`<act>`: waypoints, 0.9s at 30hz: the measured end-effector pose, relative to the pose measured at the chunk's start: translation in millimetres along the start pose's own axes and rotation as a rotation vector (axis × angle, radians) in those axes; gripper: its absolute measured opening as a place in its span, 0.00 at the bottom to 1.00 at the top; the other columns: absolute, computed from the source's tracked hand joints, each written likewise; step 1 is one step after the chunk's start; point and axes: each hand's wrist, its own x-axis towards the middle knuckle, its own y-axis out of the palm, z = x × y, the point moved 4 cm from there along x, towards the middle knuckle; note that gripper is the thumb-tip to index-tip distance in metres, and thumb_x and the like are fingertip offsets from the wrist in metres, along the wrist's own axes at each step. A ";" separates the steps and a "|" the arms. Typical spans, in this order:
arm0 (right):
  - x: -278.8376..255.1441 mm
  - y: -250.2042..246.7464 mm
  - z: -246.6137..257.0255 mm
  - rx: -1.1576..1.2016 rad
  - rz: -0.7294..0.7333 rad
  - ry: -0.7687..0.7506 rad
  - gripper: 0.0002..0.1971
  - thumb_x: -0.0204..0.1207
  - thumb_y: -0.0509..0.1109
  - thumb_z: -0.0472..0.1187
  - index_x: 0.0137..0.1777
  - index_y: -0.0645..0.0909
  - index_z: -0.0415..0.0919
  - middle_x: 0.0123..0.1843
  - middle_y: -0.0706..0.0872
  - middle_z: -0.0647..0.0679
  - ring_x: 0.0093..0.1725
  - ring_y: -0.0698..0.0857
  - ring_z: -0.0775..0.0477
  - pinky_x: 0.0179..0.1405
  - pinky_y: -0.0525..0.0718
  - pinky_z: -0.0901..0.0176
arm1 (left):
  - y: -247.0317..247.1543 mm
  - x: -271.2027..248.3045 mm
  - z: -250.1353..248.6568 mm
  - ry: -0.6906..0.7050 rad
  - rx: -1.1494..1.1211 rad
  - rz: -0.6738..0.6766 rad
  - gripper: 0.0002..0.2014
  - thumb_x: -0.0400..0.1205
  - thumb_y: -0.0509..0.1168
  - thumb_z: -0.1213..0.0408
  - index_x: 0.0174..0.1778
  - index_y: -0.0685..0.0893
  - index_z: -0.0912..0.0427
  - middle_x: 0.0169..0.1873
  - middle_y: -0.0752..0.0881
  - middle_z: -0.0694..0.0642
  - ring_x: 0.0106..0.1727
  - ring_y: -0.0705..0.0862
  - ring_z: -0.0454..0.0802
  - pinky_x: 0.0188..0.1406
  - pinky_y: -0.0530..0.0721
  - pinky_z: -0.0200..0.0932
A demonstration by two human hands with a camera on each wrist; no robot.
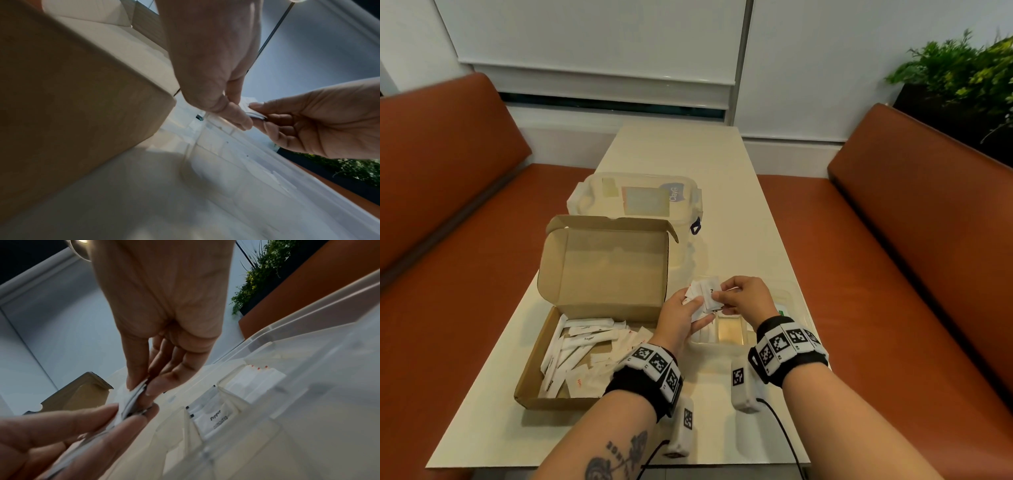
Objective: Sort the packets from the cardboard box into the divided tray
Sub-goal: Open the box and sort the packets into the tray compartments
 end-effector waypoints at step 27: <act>32.5 5.9 -6.0 -1.107 0.048 -0.009 0.14 0.79 0.59 0.29 0.58 0.85 0.35 0.59 0.86 0.39 0.58 0.85 0.39 0.57 0.81 0.56 | -5.7 9.1 4.1 0.016 0.010 -0.077 0.18 0.84 0.59 0.74 0.71 0.74 0.67 0.65 0.78 0.66 0.62 0.83 0.61 0.40 0.90 0.40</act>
